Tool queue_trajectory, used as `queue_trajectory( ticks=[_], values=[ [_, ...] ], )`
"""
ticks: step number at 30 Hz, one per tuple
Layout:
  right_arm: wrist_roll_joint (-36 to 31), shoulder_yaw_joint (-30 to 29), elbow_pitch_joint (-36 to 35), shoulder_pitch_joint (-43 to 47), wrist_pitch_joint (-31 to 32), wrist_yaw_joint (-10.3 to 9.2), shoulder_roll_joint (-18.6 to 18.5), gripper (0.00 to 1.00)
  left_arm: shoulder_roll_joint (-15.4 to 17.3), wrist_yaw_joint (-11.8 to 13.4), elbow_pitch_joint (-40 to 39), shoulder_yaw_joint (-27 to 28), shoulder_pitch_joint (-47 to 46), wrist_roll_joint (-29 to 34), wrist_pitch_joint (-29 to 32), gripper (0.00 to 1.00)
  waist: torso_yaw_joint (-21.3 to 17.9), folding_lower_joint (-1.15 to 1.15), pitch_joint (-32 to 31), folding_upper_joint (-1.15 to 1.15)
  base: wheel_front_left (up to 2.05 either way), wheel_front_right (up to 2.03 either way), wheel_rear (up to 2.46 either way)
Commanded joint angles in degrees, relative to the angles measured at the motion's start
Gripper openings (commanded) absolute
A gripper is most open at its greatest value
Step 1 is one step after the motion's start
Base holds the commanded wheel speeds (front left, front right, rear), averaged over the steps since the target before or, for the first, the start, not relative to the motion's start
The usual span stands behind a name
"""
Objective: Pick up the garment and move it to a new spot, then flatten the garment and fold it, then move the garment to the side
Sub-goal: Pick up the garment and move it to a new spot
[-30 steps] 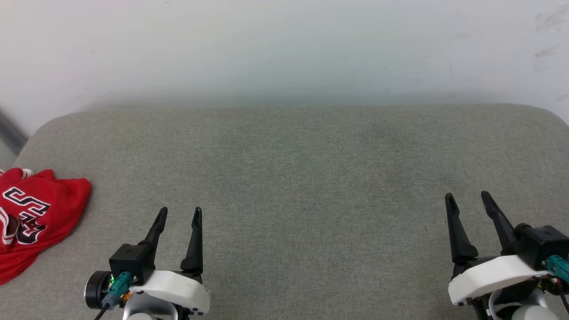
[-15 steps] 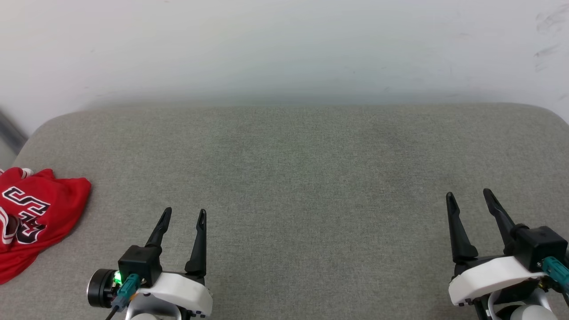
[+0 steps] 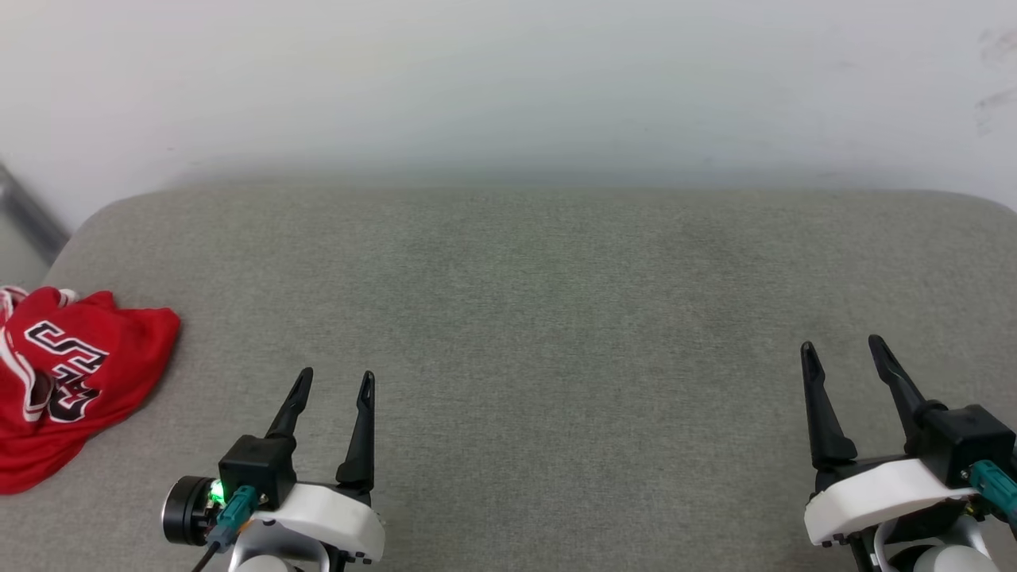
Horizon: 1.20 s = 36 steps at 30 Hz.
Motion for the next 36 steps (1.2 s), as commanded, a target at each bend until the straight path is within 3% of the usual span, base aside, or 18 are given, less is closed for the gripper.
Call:
queue_trajectory(
  ticks=[1,15,25,36],
  values=[
    [0.27,0.08,-0.35,0.29,-0.38,-0.02,0.17,1.0,-0.04,-0.27,0.19,0.2,-0.71,-0.41,-0.15,1.0,1.02,0.0,0.03,0.0,0.0,0.0,0.0],
    [1.36,2.37,-1.67,-0.55,0.08,-0.02,0.16,1.0,-0.62,1.07,0.11,2.36,-1.37,-2.28,-0.15,1.0,10.94,0.0,0.66,0.0,0.0,0.0,0.0],
    [1.19,4.86,-1.81,-1.9,0.35,-0.02,0.15,1.0,-0.77,1.8,-0.32,4.77,-0.78,-3.24,-0.15,1.0,20.2,0.0,1.1,0.0,0.0,0.0,0.0],
    [1.26,6.54,-2.19,-2.87,0.34,-0.02,0.14,1.0,-0.86,1.55,-1.18,6.71,-0.4,-2.52,-0.15,1.0,25.47,0.0,1.83,0.0,0.0,0.0,0.0]
  ],
)
